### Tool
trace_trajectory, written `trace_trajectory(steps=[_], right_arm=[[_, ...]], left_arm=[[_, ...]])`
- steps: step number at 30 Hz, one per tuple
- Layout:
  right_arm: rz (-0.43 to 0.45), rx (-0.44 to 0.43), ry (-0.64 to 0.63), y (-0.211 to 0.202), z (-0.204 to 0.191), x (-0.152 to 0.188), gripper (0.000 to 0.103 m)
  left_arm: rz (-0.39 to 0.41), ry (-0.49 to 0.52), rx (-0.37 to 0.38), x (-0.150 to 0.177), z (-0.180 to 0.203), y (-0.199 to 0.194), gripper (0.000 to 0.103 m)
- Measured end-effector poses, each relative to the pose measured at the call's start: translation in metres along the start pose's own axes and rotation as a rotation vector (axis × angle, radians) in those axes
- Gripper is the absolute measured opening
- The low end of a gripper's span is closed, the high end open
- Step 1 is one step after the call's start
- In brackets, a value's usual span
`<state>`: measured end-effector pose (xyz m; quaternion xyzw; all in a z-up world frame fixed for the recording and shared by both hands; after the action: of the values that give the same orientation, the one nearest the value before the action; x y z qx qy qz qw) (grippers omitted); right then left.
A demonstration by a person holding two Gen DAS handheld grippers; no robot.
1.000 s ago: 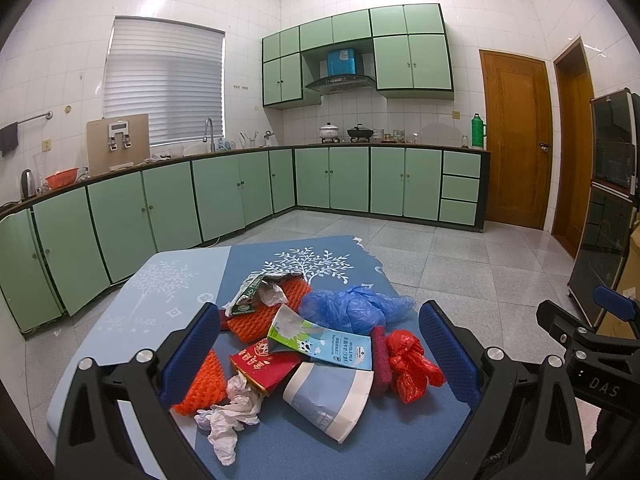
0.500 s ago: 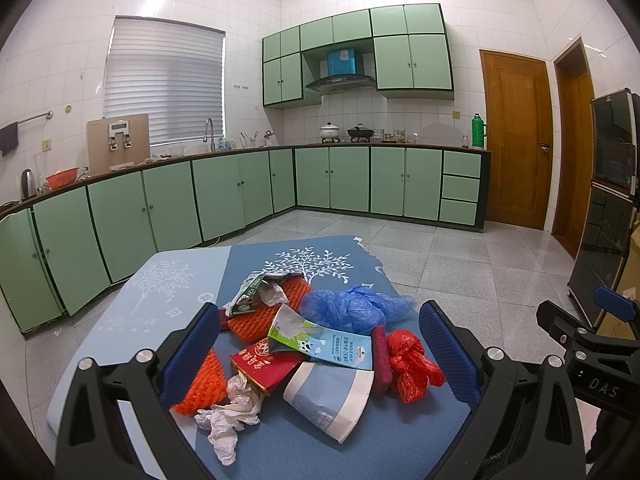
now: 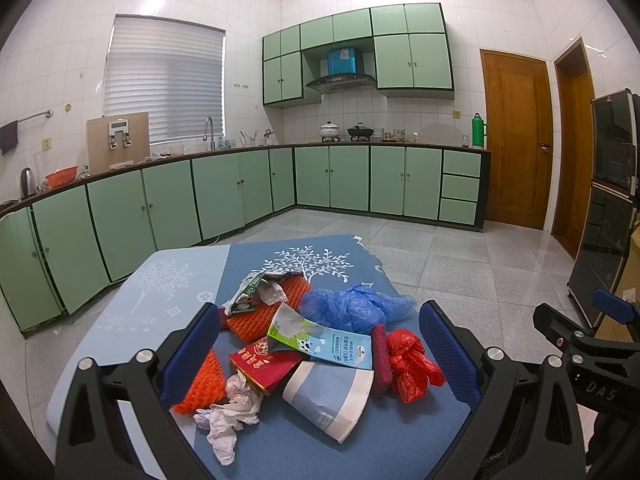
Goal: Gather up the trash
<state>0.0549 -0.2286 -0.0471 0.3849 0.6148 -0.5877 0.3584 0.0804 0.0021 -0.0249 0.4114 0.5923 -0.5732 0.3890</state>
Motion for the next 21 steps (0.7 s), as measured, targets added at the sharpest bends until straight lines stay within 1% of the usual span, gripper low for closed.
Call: trace_trajectory(steps=[5, 8, 13, 16, 18, 21], right_arm=[[-0.010, -0.019, -0.001, 0.009, -0.005, 0.002, 0.098], [-0.018, -0.034, -0.011, 0.018, -0.012, 0.006, 0.098], [-0.063, -0.079, -0.004, 0.039, -0.026, 0.017, 0.098], [-0.085, -0.107, -0.019, 0.051, -0.038, 0.026, 0.098], [-0.100, -0.128, -0.031, 0.061, -0.049, 0.032, 0.096], [-0.136, -0.155, -0.044, 0.078, -0.064, 0.044, 0.083]], left_arm=[[-0.004, -0.020, 0.010, -0.003, -0.005, -0.002, 0.097], [-0.028, -0.047, -0.003, 0.000, -0.022, 0.009, 0.097], [-0.069, -0.051, -0.089, 0.012, -0.052, 0.022, 0.097], [-0.076, -0.050, -0.132, 0.020, -0.066, 0.028, 0.097], [-0.084, -0.050, -0.151, 0.025, -0.073, 0.031, 0.097], [-0.104, -0.063, -0.168, 0.035, -0.087, 0.038, 0.097]])
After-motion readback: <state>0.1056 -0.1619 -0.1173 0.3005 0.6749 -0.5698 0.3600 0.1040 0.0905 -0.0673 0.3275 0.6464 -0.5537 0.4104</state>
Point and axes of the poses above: each gripper's, at about its wrist camera, not at the fingertips, and y roughly the way its jaws point, z to its right, x to its underside, the point moved 9 cm from there along y, roughly the way its jaws point
